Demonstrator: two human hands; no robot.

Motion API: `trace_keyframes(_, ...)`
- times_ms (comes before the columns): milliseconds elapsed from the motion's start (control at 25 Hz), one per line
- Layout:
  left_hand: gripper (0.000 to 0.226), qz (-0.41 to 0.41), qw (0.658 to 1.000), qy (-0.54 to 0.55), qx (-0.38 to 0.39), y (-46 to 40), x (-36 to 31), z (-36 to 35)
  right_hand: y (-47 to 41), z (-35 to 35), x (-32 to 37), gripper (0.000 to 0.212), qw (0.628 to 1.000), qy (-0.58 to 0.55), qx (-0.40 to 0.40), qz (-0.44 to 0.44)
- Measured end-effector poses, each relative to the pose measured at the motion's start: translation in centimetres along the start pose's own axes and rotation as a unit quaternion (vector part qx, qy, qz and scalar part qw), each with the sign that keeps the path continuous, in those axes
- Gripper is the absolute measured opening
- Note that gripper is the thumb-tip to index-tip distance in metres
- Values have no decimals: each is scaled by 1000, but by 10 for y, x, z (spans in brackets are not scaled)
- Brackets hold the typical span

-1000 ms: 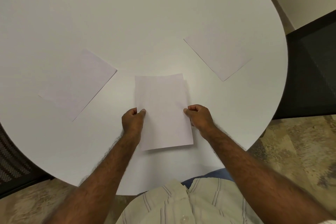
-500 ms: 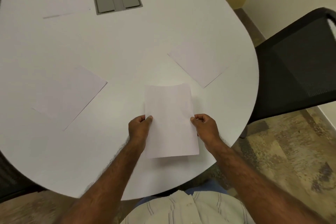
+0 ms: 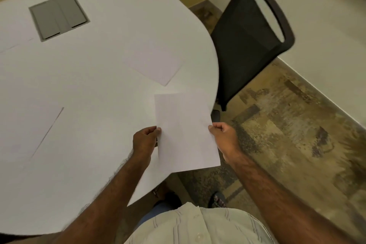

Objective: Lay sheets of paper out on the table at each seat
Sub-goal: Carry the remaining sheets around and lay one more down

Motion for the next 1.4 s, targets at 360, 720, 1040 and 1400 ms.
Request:
trace_keyframes(360, 28, -57, 987, -62, 136, 73, -13, -185, 13, 198, -38, 10, 990, -84, -112, -14)
trace_keyframes(720, 18, -90, 956, -99, 263, 134, -29, -366, 13, 360, -81, 10, 960, -167, -222, -35)
trace_keyframes(1040, 10, -113, 932, -143, 313, 111, -59, -495, -46, 439, -50, 2, 929, -236, -284, -27)
trace_keyframes(1400, 8, -78, 928, -141, 337, 51, -109, -629, -137, 503, 32, 8, 925, -231, -296, -49)
Point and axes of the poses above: each hand's wrist, its own y-axis away from the middle knuckle, its own z-axis out of the back of the hand, x = y × z, the point moved 7 cm from there along -y, towards the middle knuckle, and after that the axes turned 12 degrees about -z, right-handed, at the moved point
